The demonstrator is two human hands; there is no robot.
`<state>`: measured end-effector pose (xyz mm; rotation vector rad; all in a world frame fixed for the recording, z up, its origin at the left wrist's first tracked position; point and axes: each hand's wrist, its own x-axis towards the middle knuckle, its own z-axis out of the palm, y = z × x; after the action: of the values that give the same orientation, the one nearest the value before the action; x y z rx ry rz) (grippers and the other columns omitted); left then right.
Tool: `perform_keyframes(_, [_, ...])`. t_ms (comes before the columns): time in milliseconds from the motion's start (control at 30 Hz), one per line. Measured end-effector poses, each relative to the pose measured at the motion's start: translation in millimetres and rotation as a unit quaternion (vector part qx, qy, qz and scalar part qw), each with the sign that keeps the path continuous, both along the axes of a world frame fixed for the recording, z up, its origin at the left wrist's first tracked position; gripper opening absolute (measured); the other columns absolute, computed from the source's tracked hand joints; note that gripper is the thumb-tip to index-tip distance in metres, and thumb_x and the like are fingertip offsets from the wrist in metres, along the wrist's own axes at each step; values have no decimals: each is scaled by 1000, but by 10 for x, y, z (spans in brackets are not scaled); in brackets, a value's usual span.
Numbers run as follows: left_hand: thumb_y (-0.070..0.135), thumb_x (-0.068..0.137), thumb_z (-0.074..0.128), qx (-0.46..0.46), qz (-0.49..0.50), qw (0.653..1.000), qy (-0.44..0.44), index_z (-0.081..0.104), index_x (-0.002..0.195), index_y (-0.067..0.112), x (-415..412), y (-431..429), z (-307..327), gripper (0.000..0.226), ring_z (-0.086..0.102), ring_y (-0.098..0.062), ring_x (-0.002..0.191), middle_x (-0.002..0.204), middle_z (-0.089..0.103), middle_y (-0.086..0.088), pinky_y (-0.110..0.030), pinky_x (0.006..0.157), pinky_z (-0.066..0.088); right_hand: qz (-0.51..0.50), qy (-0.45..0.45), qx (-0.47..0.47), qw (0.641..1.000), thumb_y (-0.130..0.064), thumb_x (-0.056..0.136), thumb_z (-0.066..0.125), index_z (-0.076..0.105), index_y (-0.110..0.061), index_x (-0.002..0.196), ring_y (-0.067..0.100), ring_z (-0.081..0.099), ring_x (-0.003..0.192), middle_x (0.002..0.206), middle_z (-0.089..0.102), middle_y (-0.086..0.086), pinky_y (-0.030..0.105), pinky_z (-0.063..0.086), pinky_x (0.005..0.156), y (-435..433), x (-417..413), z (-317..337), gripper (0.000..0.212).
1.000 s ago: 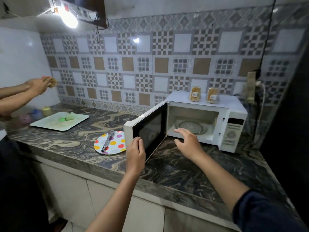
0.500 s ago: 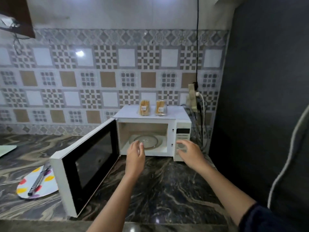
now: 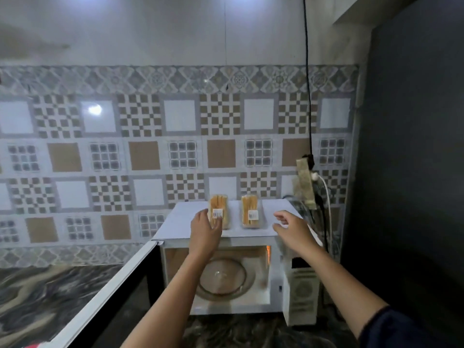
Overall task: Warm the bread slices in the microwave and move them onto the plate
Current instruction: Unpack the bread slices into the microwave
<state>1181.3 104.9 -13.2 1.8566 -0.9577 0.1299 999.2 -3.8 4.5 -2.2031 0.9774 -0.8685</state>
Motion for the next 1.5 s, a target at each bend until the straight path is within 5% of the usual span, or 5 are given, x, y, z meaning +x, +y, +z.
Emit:
perform_keyframes(400, [61,61,75,175,-38,975,134,36,131,17,709,-693,-79,91,53,-25,117,131,53,-5,-42,98,47,-21,41,134,990,-47,85,61,11,-14,149,30,36,135,151,30,11,35,36,102,-543,785,-94,88])
perform_keyframes(833, [42,60,83,205,-28,972,111,32,135,16,735,-862,76,95,41,-28,125,136,41,-11,-37,100,39,-73,4,133,988,-19,77,76,42,-10,123,23,56,108,123,55,11,18,40,58,-576,1089,-6,58])
perform_keyframes(1067, [65,19,85,155,-111,970,152,53,116,16,1106,-969,-188,113,66,-14,92,99,67,3,-35,77,60,-26,-37,216,975,-8,79,71,42,-15,129,24,58,107,122,56,9,36,54,88,-704,1121,-86,58])
perform_keyframes(1300, [8,65,80,89,-199,959,179,61,101,3,737,-566,85,41,64,-26,77,90,64,-13,-38,71,56,17,-131,280,951,0,83,65,38,-16,141,27,63,105,129,57,13,34,56,81,-674,983,-201,66])
perform_keyframes(1500, [6,74,73,24,-229,945,232,56,106,20,388,-251,24,39,64,-17,86,99,64,-4,-30,70,58,52,-211,289,932,4,84,62,34,-19,144,22,66,87,121,60,16,32,57,77,-353,645,-320,69])
